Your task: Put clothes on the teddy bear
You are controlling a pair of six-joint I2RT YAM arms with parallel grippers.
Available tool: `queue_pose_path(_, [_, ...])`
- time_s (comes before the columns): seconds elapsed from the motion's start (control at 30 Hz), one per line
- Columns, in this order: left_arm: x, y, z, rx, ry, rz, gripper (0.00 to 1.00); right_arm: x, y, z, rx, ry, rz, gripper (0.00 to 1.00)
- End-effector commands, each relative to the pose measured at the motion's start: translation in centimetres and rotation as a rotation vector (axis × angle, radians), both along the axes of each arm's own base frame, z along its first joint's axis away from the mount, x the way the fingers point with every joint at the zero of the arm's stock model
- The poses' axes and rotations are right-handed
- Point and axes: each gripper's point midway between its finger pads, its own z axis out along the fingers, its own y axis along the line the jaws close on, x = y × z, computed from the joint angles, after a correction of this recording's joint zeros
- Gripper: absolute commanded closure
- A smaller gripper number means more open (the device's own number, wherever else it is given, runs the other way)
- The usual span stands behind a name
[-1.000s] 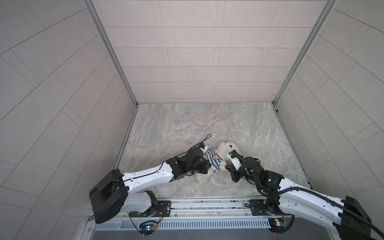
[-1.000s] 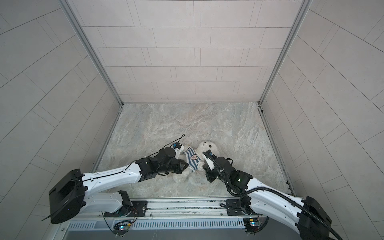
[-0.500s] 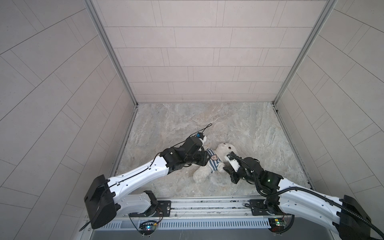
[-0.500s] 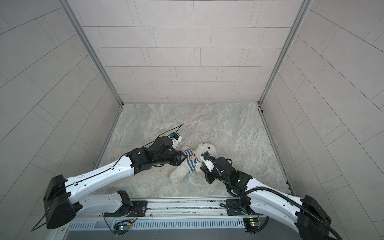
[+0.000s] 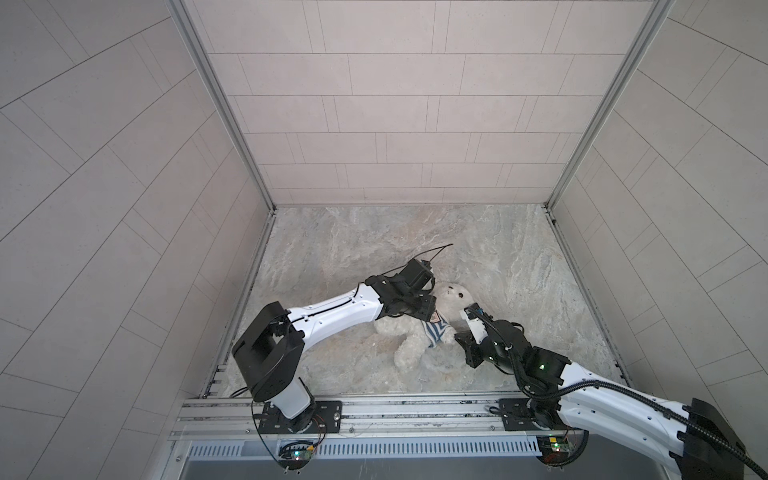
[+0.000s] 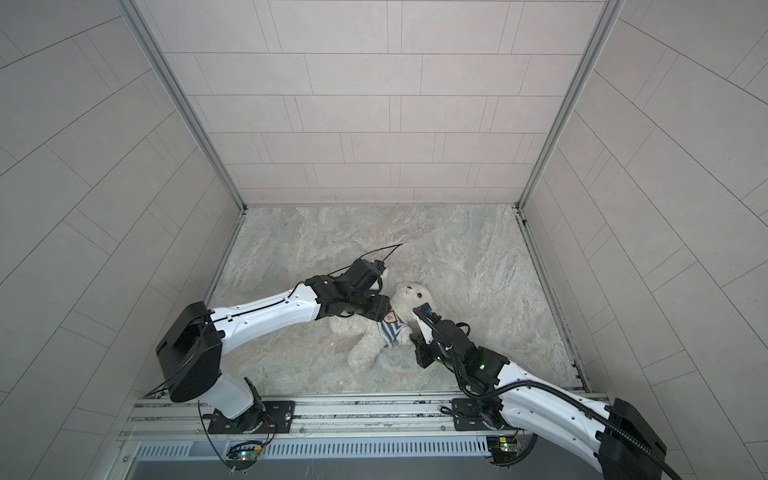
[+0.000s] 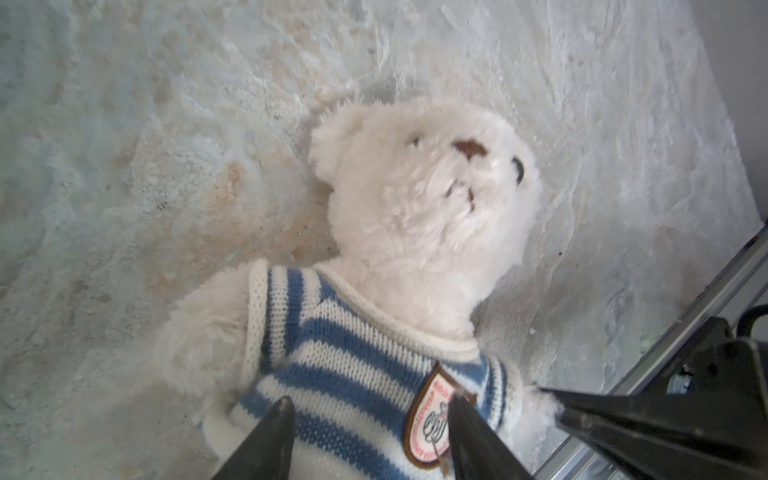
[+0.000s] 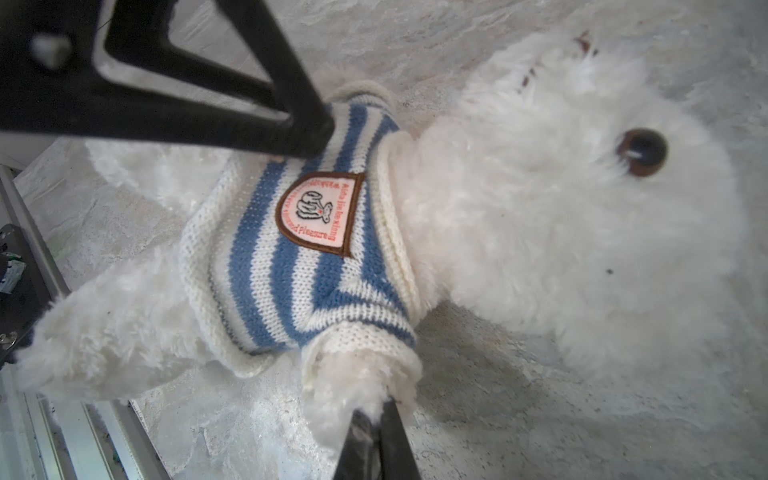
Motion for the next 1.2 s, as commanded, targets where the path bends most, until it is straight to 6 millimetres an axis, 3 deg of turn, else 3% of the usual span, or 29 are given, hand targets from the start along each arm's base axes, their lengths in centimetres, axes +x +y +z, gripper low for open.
queue_pose_path(0.0, [-1.9,1.2,-1.5,0.055,0.005,-0.02,0.38,0.5,-1.3,-0.6,-0.006,0.03,-0.092,1.0])
queue_pose_path(0.27, [-5.7,2.8,-4.8,0.079,0.048,-0.011,0.44,0.7,-1.8,-1.1,-0.018,0.058,-0.135,1.0])
queue_pose_path(0.4, [-6.2,3.2,-4.8,0.054,0.05,0.006,0.48,0.7,-1.9,-1.4,-0.027,0.067,-0.14,1.0])
queue_pose_path(0.63, [-6.9,2.3,0.0,-0.171,-0.012,-0.041,0.46,0.6,-2.3,-1.9,-0.044,0.078,-0.155,1.0])
queue_pose_path(0.87, [-4.2,3.9,3.8,-0.213,-0.046,0.0,0.46,0.8,-2.4,-1.6,-0.047,0.065,-0.159,1.0])
queue_pose_path(1.03, [-2.7,1.2,6.2,-0.217,-0.064,-0.045,0.5,0.8,-1.1,-0.3,0.007,0.017,-0.092,1.0])
queue_pose_path(1.17, [-2.6,-1.6,4.9,-0.2,-0.027,-0.08,0.56,0.7,-0.4,0.9,0.045,-0.035,-0.048,0.97])
